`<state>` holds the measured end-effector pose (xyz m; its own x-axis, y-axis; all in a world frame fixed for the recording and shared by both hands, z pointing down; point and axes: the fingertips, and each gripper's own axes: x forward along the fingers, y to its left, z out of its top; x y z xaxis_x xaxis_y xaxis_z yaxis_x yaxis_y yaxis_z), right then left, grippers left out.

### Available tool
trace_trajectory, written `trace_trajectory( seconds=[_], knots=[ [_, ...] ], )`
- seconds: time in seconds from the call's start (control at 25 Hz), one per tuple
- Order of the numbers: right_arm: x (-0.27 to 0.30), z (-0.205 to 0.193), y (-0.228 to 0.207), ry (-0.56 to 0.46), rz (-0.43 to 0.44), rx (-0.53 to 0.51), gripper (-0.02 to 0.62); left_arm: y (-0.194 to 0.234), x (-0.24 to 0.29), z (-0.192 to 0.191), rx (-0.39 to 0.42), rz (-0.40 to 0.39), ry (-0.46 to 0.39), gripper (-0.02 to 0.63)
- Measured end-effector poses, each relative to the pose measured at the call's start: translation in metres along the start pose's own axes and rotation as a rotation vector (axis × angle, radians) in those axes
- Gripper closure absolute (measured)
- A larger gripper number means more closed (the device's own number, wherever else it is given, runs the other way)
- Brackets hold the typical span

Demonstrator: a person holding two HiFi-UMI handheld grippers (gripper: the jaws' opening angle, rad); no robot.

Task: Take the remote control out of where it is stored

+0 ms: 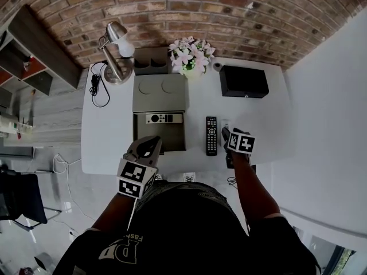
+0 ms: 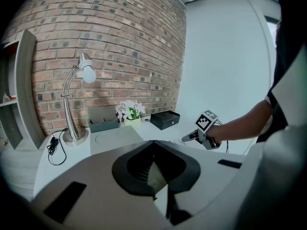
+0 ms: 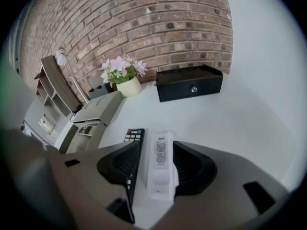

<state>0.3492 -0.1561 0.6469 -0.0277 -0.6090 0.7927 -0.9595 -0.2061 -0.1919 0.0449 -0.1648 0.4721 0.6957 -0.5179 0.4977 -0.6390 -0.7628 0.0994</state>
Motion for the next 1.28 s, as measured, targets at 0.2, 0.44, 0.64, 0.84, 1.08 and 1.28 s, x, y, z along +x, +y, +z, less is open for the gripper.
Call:
trace_trajectory(
  seconds=[0.2,0.44,0.64,0.84,1.08,1.28],
  knots=[
    [-0.045,0.025,0.064,-0.147,0.219,0.102,0.374,0.004,-0.008,-0.001,-0.045,0.005,-0.005,0.600],
    [-0.108,0.057,0.144,-0.293,0.409,-0.005,0.523,0.010,-0.021,0.015,-0.051,0.013,-0.055,0.600],
    [-0.139,0.059,0.207,-0.362,0.522,-0.195,0.589,0.017,-0.035,0.019,-0.056,0.032,-0.087,0.600],
    [-0.139,0.044,0.257,-0.336,0.597,-0.334,0.589,0.027,-0.043,0.010,-0.068,0.057,-0.079,0.600],
    [-0.133,0.037,0.272,-0.308,0.611,-0.367,0.589,0.036,-0.050,0.004,-0.071,0.074,-0.080,0.600],
    [-0.129,0.033,0.278,-0.292,0.613,-0.373,0.589,0.039,-0.051,0.001,-0.054,0.063,-0.071,0.600]
  ],
)
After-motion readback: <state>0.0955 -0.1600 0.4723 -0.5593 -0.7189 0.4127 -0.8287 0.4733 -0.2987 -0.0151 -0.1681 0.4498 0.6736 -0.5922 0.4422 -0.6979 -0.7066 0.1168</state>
